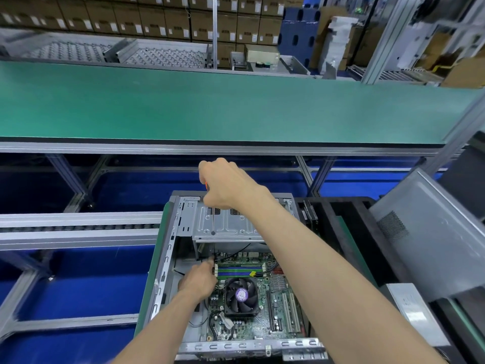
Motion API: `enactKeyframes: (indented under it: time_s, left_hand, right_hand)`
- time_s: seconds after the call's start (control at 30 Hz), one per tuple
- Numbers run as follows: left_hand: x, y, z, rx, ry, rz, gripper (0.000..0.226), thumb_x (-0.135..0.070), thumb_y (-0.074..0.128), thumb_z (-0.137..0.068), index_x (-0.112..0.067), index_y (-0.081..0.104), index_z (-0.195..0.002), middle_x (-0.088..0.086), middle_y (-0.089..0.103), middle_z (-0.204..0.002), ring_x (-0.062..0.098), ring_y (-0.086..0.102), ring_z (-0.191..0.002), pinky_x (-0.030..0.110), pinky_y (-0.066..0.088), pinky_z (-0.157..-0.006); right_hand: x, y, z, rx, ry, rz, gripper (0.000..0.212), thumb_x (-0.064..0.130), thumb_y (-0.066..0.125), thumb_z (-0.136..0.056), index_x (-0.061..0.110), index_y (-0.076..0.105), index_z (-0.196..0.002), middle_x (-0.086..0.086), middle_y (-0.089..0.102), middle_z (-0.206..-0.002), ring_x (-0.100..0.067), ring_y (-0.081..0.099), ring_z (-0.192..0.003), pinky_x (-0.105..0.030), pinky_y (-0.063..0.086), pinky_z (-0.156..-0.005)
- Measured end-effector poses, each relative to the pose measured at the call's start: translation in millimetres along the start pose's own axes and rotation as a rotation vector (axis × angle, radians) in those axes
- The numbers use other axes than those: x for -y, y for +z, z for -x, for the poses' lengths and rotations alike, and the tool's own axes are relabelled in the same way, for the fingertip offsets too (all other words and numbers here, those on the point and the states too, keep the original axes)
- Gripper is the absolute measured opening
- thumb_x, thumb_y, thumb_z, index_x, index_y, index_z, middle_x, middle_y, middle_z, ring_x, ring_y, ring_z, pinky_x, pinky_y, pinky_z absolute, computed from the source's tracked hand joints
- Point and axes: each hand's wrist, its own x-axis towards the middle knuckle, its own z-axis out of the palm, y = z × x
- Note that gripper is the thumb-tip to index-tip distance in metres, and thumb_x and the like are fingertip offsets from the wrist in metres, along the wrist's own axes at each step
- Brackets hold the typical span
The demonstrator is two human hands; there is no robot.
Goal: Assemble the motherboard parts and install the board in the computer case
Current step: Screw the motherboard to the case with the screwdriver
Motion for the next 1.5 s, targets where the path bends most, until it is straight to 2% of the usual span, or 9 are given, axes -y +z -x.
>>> enactKeyframes:
  time_s: [0.23, 0.37, 0.5, 0.77, 0.87, 0.97, 1.13, 1.3, 1.5]
  left_hand:
    - [-1, -1, 2, -0.008, -0.001, 0.004, 0.066, -0.004, 0.037, -0.085, -0.024, 0.039, -0.148, 0.012, 0.062, -0.129, 0.029, 0.06, -0.106, 0.035, 0.049, -0.077]
    - [-4, -4, 4, -0.06, -0.008, 0.039, 0.067, -0.005, 0.039, -0.085, -0.022, 0.038, -0.151, 0.01, 0.061, -0.133, 0.026, 0.061, -0.105, 0.032, 0.047, -0.074]
    - [-5, -10, 5, -0.13, -0.024, 0.122, 0.053, -0.007, 0.041, -0.084, -0.012, 0.056, -0.135, 0.012, 0.069, -0.105, 0.02, 0.057, -0.076, 0.028, 0.043, -0.057]
    - [1, -14, 13, -0.18, -0.077, 0.33, 0.046, -0.013, 0.05, -0.089, -0.019, 0.063, -0.133, 0.005, 0.068, -0.125, 0.016, 0.065, -0.089, 0.023, 0.045, -0.063]
    - [2, -13, 16, -0.177, -0.077, 0.362, 0.039, -0.015, 0.049, -0.092, -0.021, 0.068, -0.125, 0.004, 0.071, -0.118, 0.011, 0.062, -0.08, 0.02, 0.043, -0.057]
    - [-3, -16, 19, -0.241, -0.073, 0.422, 0.026, -0.022, 0.05, -0.095, -0.024, 0.072, -0.11, -0.003, 0.074, -0.084, 0.008, 0.062, -0.061, 0.021, 0.04, -0.046]
    - [-12, -19, 27, -0.352, 0.068, 0.401, 0.03, -0.054, 0.046, -0.098, -0.025, 0.051, -0.102, -0.005, 0.062, -0.069, 0.008, 0.059, -0.062, 0.025, 0.037, -0.05]
    - [-20, -16, 29, -0.314, 0.261, 0.26, 0.039, -0.047, 0.037, -0.104, -0.024, 0.062, -0.084, -0.015, 0.062, -0.073, 0.022, 0.064, -0.064, 0.033, 0.043, -0.056]
    - [-25, -24, 39, -0.35, 0.392, 0.441, 0.047, -0.038, 0.047, -0.102, -0.036, 0.056, -0.056, -0.011, 0.054, -0.046, 0.007, 0.04, -0.037, 0.018, 0.025, -0.04]
  right_hand:
    - [-1, 11, 2, -0.127, 0.014, 0.039, 0.017, 0.007, 0.061, -0.085, 0.009, 0.046, -0.093, 0.0, 0.033, -0.075, -0.028, 0.045, -0.074, -0.031, 0.024, -0.05]
    - [-6, 24, 0, -0.186, 0.067, -0.131, 0.023, 0.009, 0.065, -0.083, 0.01, 0.046, -0.096, -0.007, 0.046, -0.08, -0.032, 0.048, -0.08, -0.034, 0.037, -0.056]
    - [-12, 60, 5, -0.274, 0.227, -0.398, 0.034, 0.026, 0.073, -0.08, 0.021, 0.04, -0.074, 0.001, 0.051, -0.071, -0.025, 0.042, -0.077, -0.035, 0.034, -0.065]
    - [-17, 147, 24, -0.132, 0.295, -0.489, 0.028, 0.02, 0.043, -0.105, 0.007, 0.054, -0.084, -0.016, 0.061, -0.079, -0.032, 0.052, -0.071, -0.042, 0.044, -0.065]
    - [-12, 132, 25, -0.211, 0.164, -0.362, 0.027, 0.016, 0.037, -0.106, 0.009, 0.051, -0.084, -0.013, 0.056, -0.074, -0.034, 0.051, -0.065, -0.04, 0.036, -0.059]
    - [-8, 93, 17, -0.404, 0.104, -0.392, 0.033, 0.018, 0.036, -0.108, 0.005, 0.053, -0.083, -0.014, 0.061, -0.071, -0.037, 0.057, -0.062, -0.045, 0.045, -0.058]
    - [1, 51, 21, -0.569, 0.047, -0.432, 0.033, 0.016, 0.038, -0.107, 0.003, 0.054, -0.082, -0.013, 0.057, -0.062, -0.034, 0.052, -0.054, -0.05, 0.045, -0.053]
    - [4, 61, 40, -0.577, 0.076, -0.521, 0.032, 0.016, 0.035, -0.107, 0.01, 0.048, -0.079, -0.012, 0.055, -0.062, -0.033, 0.051, -0.053, -0.052, 0.043, -0.052]
    - [-1, 96, 67, -0.506, 0.171, -0.682, 0.036, 0.021, 0.039, -0.106, 0.007, 0.052, -0.076, -0.012, 0.058, -0.061, -0.024, 0.051, -0.05, -0.042, 0.042, -0.05]
